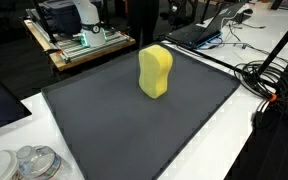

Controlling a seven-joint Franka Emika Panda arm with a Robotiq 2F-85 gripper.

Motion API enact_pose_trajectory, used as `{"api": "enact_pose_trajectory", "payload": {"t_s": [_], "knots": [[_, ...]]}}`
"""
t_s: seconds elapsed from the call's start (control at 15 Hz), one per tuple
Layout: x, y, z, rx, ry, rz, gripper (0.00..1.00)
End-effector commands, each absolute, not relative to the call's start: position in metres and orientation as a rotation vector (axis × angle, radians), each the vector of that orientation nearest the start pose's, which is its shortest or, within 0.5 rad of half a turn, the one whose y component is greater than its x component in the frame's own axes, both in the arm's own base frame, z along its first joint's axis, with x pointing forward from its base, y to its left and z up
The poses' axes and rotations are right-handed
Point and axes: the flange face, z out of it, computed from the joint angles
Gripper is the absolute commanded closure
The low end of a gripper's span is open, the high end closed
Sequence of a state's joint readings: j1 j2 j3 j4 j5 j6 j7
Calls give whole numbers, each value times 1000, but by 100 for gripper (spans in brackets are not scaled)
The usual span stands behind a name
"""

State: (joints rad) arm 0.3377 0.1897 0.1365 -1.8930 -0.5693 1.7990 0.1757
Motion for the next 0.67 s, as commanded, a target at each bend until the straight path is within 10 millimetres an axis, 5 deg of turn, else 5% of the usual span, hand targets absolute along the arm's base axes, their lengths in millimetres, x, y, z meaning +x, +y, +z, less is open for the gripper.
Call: {"api": "enact_pose_trajectory", "payload": {"t_s": [0.0,0.6], "knots": [[507,188,413,2573,603,-30,0],[464,82,443,2869,502,281,0]]}}
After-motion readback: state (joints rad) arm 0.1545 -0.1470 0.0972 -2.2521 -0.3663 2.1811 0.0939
